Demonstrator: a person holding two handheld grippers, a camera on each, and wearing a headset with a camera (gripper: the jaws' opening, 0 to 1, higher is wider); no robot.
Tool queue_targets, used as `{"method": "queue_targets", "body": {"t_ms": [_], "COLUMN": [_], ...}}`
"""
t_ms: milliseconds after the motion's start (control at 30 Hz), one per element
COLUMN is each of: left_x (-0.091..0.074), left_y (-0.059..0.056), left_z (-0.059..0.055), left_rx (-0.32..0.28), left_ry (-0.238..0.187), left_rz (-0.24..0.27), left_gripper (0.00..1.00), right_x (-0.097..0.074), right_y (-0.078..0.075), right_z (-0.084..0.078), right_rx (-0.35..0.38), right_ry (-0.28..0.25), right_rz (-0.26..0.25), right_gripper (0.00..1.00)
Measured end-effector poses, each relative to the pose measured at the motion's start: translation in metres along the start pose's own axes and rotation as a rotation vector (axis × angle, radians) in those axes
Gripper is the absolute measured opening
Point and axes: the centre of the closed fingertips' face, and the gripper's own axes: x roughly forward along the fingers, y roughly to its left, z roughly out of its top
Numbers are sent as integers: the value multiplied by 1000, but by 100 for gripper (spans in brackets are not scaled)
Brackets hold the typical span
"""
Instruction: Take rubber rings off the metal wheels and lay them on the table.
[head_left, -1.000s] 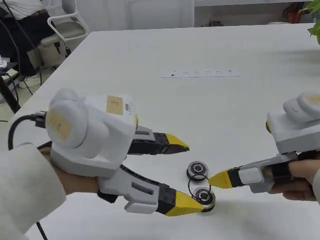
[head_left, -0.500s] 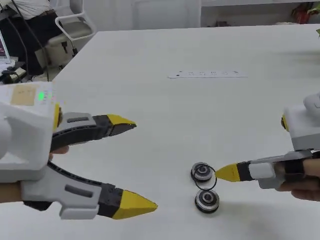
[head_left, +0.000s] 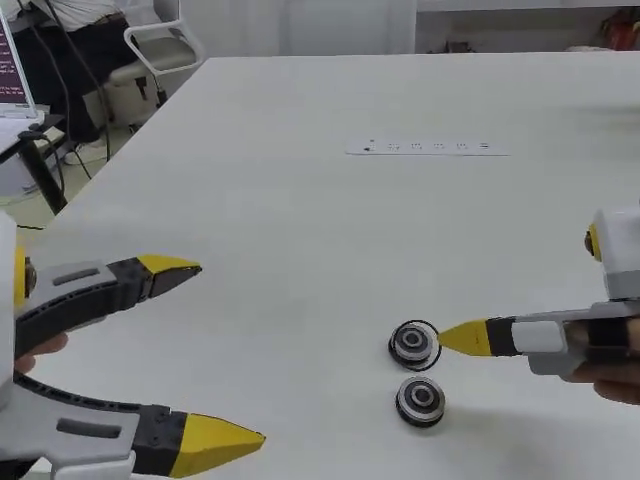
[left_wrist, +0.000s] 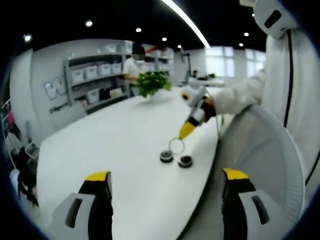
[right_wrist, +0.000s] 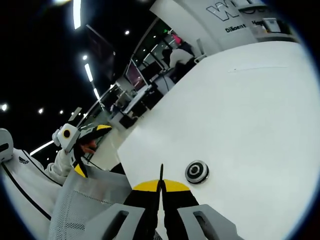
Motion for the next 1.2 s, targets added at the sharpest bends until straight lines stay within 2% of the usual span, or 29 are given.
{"method": "queue_targets", "body": {"t_ms": [100, 300, 433, 700, 1200], "left_x": [5, 14, 19, 20, 23], "left_y": [-3, -9, -13, -12, -16], "left_z": [-7, -11, -19, -19, -22], "left_rx": [-22, -55, -68, -118, -116], "left_ry": [9, 0, 22, -8, 10], "left_rz": [6, -4, -18, -14, -28], "left_gripper": [93, 95, 97, 100, 100], "right_x": [0, -1, -1, 3, 21], "right_y": [3, 8, 9, 17, 38], "right_z": [2, 6, 9, 12, 8], "right_rx": [-1, -8, -7, -23, -67], "right_ry": [-10, -26, -39, -49, -13], "right_rz": [10, 20, 22, 35, 78], "right_gripper": [0, 0, 0, 0, 0]}}
